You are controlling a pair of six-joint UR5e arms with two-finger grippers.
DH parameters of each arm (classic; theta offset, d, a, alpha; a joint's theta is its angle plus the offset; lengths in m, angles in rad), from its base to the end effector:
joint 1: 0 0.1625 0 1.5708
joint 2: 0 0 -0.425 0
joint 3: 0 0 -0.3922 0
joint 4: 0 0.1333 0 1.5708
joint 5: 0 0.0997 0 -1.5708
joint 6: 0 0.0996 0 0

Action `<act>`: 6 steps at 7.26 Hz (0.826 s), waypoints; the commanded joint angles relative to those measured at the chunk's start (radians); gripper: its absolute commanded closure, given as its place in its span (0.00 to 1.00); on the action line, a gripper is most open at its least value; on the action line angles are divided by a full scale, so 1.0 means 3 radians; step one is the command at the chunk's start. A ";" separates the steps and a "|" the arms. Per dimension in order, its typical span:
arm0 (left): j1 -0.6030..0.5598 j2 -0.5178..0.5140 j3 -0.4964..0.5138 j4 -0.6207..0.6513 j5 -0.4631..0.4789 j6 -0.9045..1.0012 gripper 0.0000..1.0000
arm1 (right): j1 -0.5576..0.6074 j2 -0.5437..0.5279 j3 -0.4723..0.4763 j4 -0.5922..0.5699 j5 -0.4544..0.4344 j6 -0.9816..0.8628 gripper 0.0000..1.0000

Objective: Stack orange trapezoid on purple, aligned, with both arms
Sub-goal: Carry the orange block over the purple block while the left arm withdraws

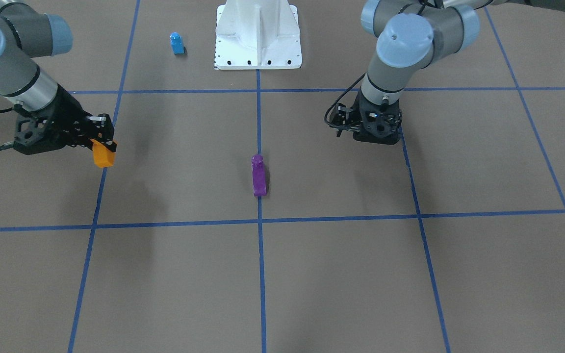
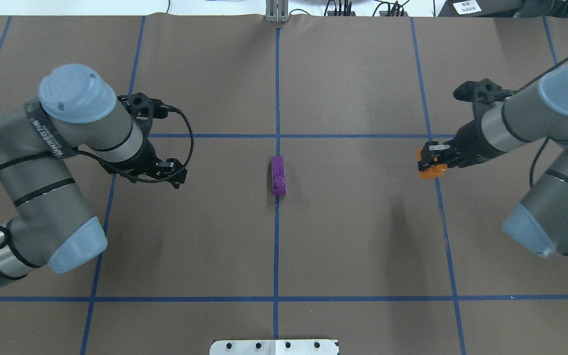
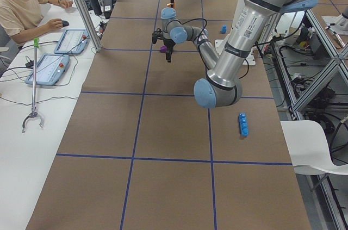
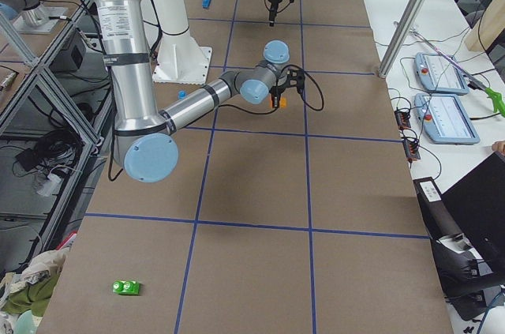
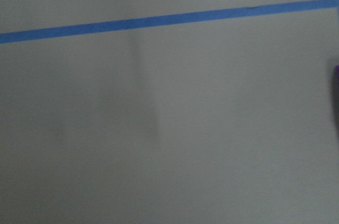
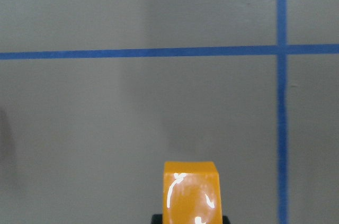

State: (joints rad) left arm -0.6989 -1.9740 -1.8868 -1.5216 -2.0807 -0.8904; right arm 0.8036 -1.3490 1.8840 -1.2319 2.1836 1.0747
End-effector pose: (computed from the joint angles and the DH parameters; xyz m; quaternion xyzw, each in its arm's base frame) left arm 0.4002 -0.4470 0.3013 0.0187 0.3970 0.0745 0.9146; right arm -0.3322 -0.4540 0.3530 0.0265 -0.4866 0.0062 0.8732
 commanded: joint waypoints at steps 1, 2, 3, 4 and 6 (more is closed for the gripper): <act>-0.0114 0.0377 -0.0143 -0.0005 -0.0136 0.0151 0.00 | -0.0589 0.1167 -0.0133 -0.1128 -0.0434 0.0268 1.00; -0.0165 0.0398 -0.0113 0.0000 -0.0126 0.0151 0.00 | -0.0805 0.1517 -0.0281 -0.1393 -0.0685 0.0288 1.00; -0.0206 0.0398 -0.0097 0.0000 -0.0146 0.0161 0.00 | -0.0883 0.1723 -0.0520 -0.1375 -0.0723 0.0390 1.00; -0.0207 0.0403 -0.0102 0.0000 -0.0151 0.0156 0.00 | -0.0889 0.2070 -0.0927 -0.1380 -0.0749 0.0411 1.00; -0.0207 0.0403 -0.0107 0.0005 -0.0151 0.0145 0.00 | -0.0889 0.2165 -0.1115 -0.1375 -0.0835 0.0350 1.00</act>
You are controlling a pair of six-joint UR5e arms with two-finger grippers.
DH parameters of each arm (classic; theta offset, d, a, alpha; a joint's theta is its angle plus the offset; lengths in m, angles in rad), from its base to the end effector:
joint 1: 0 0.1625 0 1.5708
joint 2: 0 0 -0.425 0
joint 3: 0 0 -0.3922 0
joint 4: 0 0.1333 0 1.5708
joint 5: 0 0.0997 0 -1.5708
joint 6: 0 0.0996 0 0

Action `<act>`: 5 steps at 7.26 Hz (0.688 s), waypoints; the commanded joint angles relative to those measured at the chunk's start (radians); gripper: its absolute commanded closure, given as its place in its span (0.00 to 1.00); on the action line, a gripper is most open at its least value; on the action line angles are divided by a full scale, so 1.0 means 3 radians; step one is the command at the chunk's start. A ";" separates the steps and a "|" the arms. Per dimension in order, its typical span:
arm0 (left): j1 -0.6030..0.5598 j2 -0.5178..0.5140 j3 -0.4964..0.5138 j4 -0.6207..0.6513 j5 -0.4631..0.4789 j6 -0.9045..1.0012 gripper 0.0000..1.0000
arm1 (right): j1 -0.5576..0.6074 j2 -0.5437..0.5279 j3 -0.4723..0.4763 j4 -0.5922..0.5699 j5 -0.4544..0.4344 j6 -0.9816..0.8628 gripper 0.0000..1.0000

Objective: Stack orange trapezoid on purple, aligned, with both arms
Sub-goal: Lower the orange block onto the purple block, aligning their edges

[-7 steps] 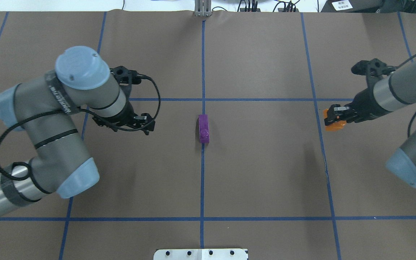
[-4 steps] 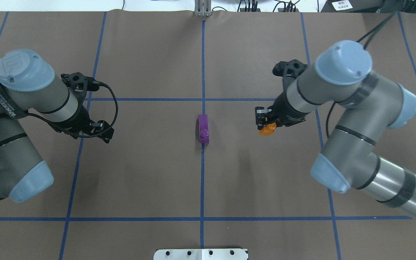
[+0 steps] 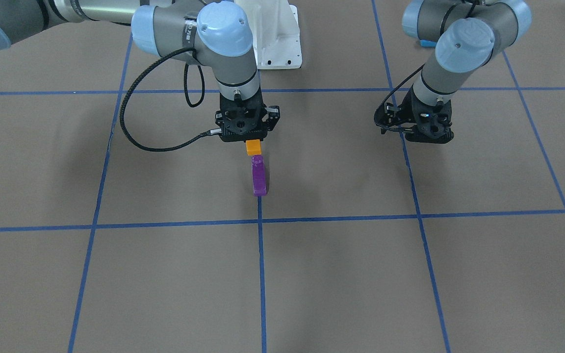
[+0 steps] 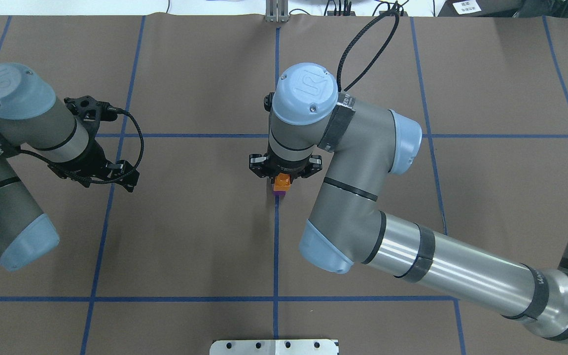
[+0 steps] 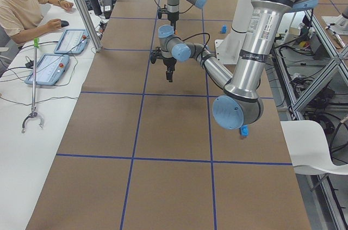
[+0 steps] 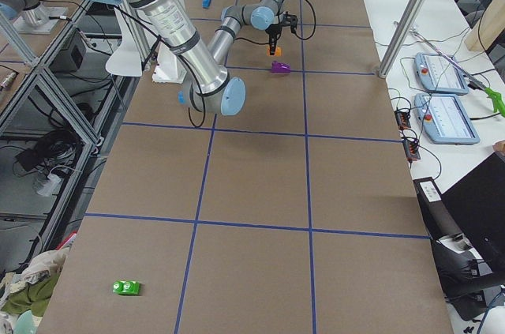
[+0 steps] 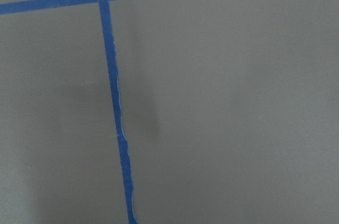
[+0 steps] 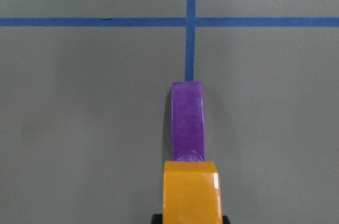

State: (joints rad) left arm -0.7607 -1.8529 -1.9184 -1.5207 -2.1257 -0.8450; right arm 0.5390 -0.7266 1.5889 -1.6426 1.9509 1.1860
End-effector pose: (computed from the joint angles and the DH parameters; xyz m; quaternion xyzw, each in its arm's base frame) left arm 0.3536 -0.4481 0.3560 -0.0073 0.3800 0.0622 0.9229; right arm -0.5588 -0.4465 0.1412 0.0124 -0.4162 -0.0027 0.9092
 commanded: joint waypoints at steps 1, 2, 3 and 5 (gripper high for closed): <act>0.0000 0.0000 -0.0007 0.0002 -0.0001 -0.0006 0.00 | -0.0007 0.0090 -0.0182 -0.0006 -0.0065 -0.0021 1.00; 0.0000 0.0000 -0.0012 0.0002 -0.0001 -0.0011 0.00 | -0.0007 0.0096 -0.0208 -0.0006 -0.0111 -0.0031 1.00; 0.0000 -0.0016 -0.0017 0.0002 -0.0001 -0.0026 0.00 | -0.0017 0.0101 -0.0249 -0.0006 -0.0177 -0.0067 1.00; 0.0000 -0.0016 -0.0012 0.0002 -0.0001 -0.0036 0.00 | -0.0017 0.0096 -0.0260 -0.0006 -0.0183 -0.0179 1.00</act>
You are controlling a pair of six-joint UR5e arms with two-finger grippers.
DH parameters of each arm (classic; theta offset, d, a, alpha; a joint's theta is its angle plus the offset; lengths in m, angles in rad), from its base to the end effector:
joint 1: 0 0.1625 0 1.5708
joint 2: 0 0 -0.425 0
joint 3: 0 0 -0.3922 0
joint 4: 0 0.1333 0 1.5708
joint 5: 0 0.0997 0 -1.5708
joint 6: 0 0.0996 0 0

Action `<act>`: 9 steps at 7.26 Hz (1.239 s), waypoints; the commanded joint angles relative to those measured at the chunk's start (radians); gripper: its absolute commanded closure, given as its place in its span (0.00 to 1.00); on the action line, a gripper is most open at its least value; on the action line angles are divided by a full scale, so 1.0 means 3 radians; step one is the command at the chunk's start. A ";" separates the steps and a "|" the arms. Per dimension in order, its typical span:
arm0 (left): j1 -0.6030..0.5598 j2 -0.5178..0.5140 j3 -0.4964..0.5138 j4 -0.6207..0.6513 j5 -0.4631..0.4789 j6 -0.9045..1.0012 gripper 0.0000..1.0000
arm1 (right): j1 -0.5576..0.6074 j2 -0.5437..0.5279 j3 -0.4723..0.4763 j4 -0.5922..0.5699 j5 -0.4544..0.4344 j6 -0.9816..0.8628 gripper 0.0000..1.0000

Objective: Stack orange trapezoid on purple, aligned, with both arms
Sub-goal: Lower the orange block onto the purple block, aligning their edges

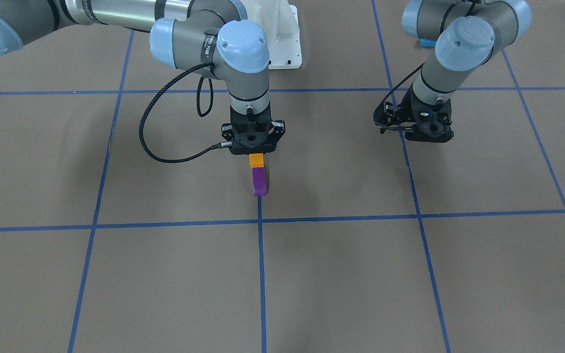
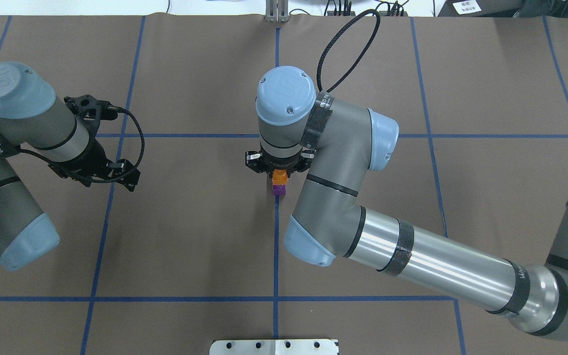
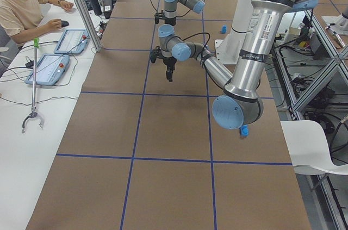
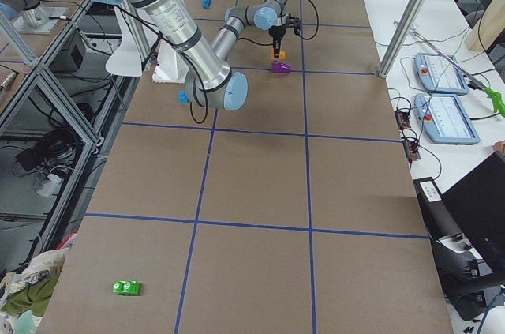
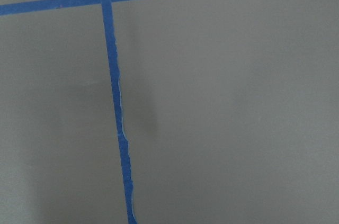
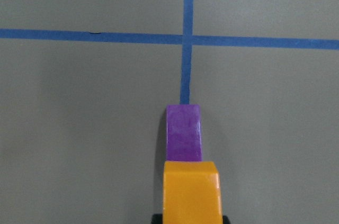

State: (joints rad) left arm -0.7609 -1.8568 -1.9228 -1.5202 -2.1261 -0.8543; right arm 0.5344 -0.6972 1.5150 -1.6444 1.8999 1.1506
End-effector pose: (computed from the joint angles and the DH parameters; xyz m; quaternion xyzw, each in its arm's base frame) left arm 0.3534 -0.4480 0.3518 -0.0065 0.3825 0.0589 0.9221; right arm -0.5778 -0.4594 0.1510 0.0292 -0.3887 -0.0070 0.9209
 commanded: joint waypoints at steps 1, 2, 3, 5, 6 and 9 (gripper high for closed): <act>0.0000 -0.0003 0.0008 0.0000 0.0000 -0.0006 0.00 | -0.0022 -0.0002 -0.0054 0.0005 -0.0028 -0.0117 1.00; 0.0005 -0.0003 0.0018 0.0000 0.0005 -0.0006 0.00 | -0.0048 -0.0002 -0.0080 0.0041 -0.0074 -0.0153 1.00; 0.0010 -0.0003 0.0018 -0.0005 0.0005 -0.0006 0.00 | -0.0073 -0.0002 -0.0171 0.0208 -0.0079 -0.0159 1.00; 0.0010 -0.0003 0.0018 0.0000 0.0010 -0.0006 0.00 | -0.0079 -0.0007 -0.0228 0.0348 -0.0074 -0.0154 1.00; 0.0010 -0.0003 0.0018 0.0000 0.0015 -0.0006 0.00 | -0.0048 -0.0013 -0.0183 0.0343 -0.0044 -0.0159 1.00; 0.0010 -0.0003 0.0018 0.0000 0.0010 -0.0011 0.00 | -0.0048 -0.0018 -0.0203 0.0317 -0.0079 -0.0154 1.00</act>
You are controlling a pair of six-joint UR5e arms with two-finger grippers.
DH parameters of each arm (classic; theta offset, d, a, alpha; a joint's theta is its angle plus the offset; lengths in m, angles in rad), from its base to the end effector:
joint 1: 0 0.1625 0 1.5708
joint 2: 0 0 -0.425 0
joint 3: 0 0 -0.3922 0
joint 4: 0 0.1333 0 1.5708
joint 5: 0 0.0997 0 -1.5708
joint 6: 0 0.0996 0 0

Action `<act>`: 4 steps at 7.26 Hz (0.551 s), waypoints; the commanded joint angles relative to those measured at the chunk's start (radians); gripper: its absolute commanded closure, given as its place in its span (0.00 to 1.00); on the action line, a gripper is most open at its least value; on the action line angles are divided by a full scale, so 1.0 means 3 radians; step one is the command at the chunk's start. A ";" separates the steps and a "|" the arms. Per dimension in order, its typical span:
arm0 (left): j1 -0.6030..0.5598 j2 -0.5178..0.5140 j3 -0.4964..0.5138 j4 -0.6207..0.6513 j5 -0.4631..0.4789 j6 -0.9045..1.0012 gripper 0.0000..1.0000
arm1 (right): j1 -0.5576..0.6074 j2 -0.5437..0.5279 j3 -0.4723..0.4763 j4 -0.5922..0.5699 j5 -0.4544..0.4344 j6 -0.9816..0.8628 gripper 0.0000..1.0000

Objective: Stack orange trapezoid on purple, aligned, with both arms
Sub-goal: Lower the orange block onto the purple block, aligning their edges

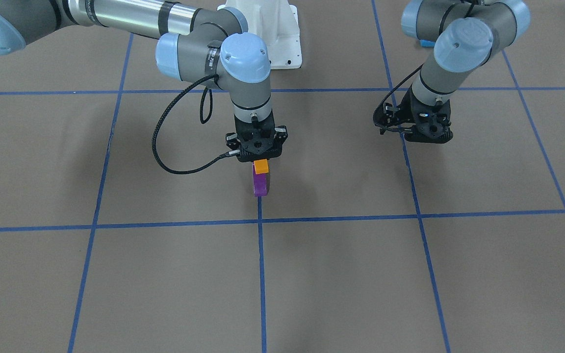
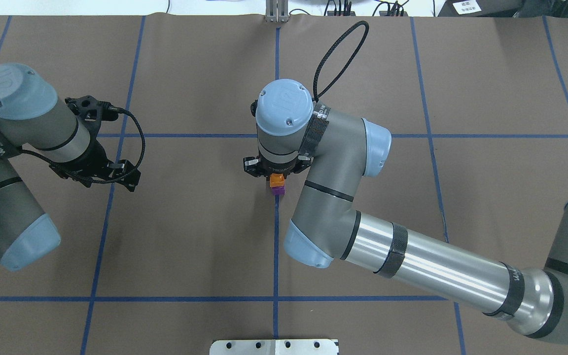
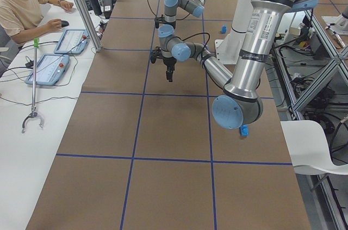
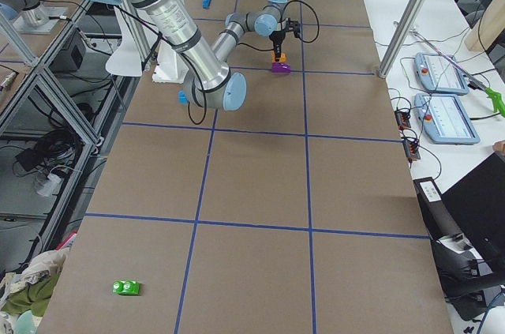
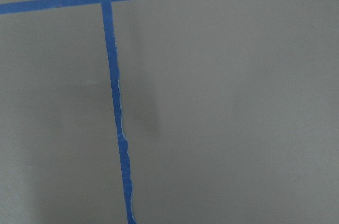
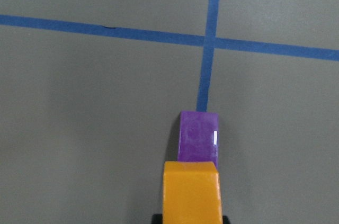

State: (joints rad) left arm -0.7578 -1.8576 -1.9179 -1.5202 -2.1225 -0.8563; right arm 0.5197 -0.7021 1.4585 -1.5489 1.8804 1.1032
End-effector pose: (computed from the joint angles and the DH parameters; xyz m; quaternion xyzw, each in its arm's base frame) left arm 0.3555 -0.4480 0.3537 -0.0076 0.3802 0.0583 0.9230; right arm -0.5975 -0.4605 0.1654 0.0520 -0.3977 -0.0347 0.9154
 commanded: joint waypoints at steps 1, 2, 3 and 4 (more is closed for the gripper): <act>0.0000 -0.0005 -0.0004 0.0000 -0.0002 -0.0004 0.00 | -0.0004 -0.0006 -0.0035 -0.0007 -0.0030 0.0004 1.00; 0.0000 -0.0005 -0.0004 0.0000 -0.0002 -0.0009 0.00 | -0.0014 -0.0012 -0.0035 -0.0007 -0.0040 0.0004 1.00; 0.0000 -0.0005 -0.0004 0.0000 -0.0002 -0.0009 0.00 | -0.0024 -0.0012 -0.0055 -0.0002 -0.0085 0.0004 1.00; 0.0000 -0.0005 -0.0004 0.0000 -0.0002 -0.0009 0.00 | -0.0050 -0.0012 -0.0076 -0.0002 -0.0106 0.0004 1.00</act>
State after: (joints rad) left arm -0.7578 -1.8591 -1.9189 -1.5201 -2.1230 -0.8588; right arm 0.5120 -0.7053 1.4429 -1.5499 1.8585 1.1045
